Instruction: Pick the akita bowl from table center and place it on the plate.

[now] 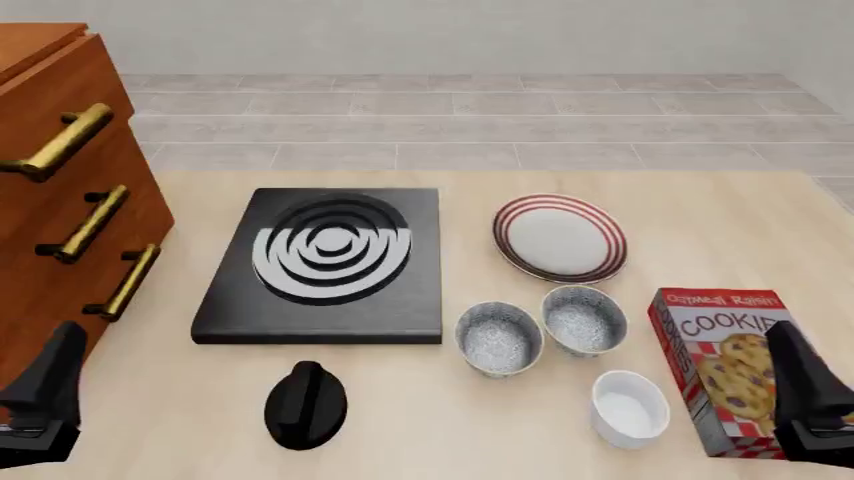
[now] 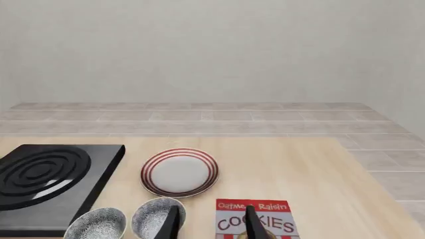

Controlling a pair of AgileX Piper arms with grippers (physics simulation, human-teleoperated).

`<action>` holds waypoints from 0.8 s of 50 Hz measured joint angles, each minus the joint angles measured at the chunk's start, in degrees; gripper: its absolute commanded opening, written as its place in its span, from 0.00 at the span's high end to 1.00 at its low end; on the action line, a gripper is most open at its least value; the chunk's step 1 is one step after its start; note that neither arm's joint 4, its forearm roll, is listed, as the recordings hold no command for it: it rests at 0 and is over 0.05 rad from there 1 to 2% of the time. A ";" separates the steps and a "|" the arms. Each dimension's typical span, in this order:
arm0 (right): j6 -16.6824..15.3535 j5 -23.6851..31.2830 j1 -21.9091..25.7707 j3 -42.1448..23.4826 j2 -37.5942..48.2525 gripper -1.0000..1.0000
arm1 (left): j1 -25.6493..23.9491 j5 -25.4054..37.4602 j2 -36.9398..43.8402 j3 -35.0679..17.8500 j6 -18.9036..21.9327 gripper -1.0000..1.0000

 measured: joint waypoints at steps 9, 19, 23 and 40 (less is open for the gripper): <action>-1.76 0.86 0.86 -2.02 1.63 0.00 | 0.00 0.00 0.00 0.00 0.00 0.00; -6.89 6.96 6.30 -11.46 7.59 0.00 | 0.00 0.00 0.00 0.00 0.00 0.00; -9.48 9.98 9.53 -15.93 10.87 0.00 | 0.00 0.00 0.00 0.00 0.00 0.00; -20.02 17.89 21.62 -27.18 23.24 0.00 | 0.00 0.00 0.00 0.00 0.00 0.00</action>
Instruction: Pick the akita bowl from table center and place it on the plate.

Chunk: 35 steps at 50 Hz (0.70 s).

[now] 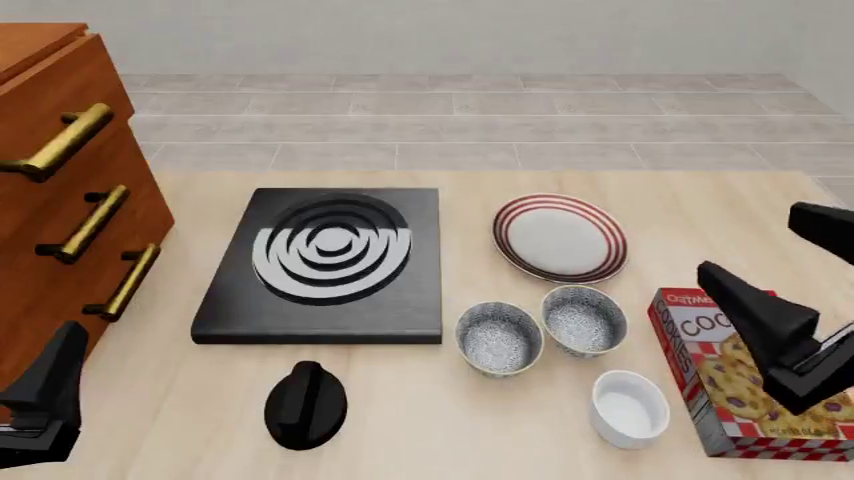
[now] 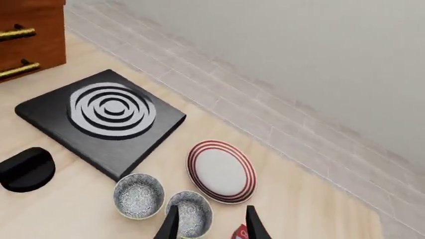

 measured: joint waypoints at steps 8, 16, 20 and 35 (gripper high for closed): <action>-4.13 1.66 4.57 -2.48 5.95 0.00 | 0.00 0.00 0.00 0.00 0.00 0.00; -8.20 3.26 8.72 -4.44 12.17 0.00 | 0.00 0.00 0.00 0.00 0.00 0.00; -9.70 4.30 10.75 -5.37 15.21 0.00 | 0.00 0.00 0.00 0.00 0.00 0.00; -15.25 8.32 16.70 -9.31 26.92 0.00 | 0.00 0.00 0.00 0.00 0.00 0.00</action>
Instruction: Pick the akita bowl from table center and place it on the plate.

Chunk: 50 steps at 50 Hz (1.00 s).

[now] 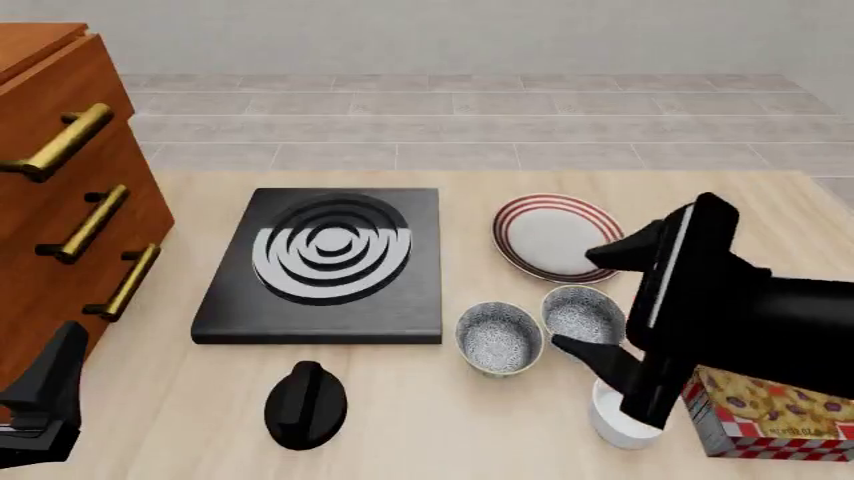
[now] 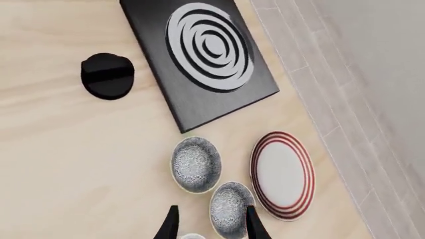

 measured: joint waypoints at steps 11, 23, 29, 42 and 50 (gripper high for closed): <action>-3.90 2.30 2.37 -2.06 7.41 0.00 | 0.00 0.00 0.00 0.00 0.00 0.00; -6.00 3.18 4.38 -3.01 14.18 0.00 | 0.00 0.00 0.00 0.00 0.00 0.00; -6.94 2.29 4.80 -2.77 17.25 0.00 | 0.00 0.00 0.00 0.00 0.00 0.00; -8.21 -1.01 4.60 -2.05 23.99 0.00 | 0.00 0.00 0.00 0.00 0.00 0.00; -8.99 -2.58 3.90 -1.70 26.71 0.00 | 0.00 0.00 0.00 0.00 0.00 0.00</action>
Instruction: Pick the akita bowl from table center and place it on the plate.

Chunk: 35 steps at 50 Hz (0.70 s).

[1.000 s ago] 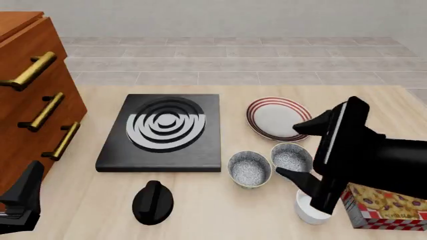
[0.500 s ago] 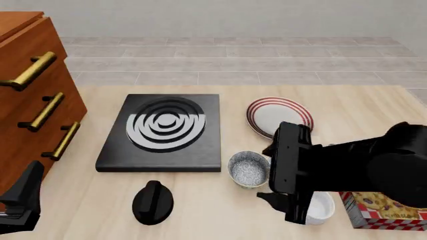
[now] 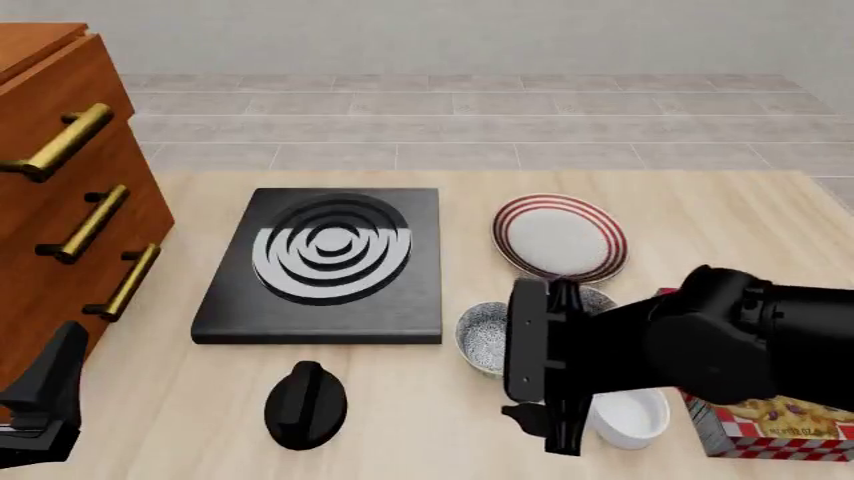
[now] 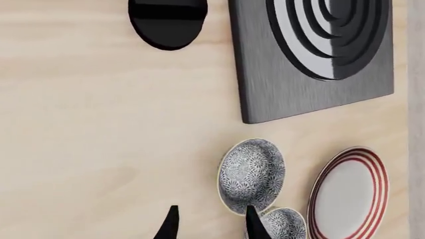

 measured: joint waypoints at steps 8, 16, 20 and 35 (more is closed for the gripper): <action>-0.85 -1.46 -0.80 0.38 1.89 0.00 | 0.00 0.00 0.00 0.00 0.00 0.00; -1.57 -3.20 -1.58 0.64 3.77 0.00 | 0.00 0.00 0.00 0.00 0.00 0.00; -2.41 -4.09 -2.41 0.84 4.63 0.00 | 0.00 0.00 0.00 0.00 0.00 0.00; -4.32 -6.54 -3.83 0.78 8.63 0.00 | 0.00 0.00 0.00 0.00 0.00 0.00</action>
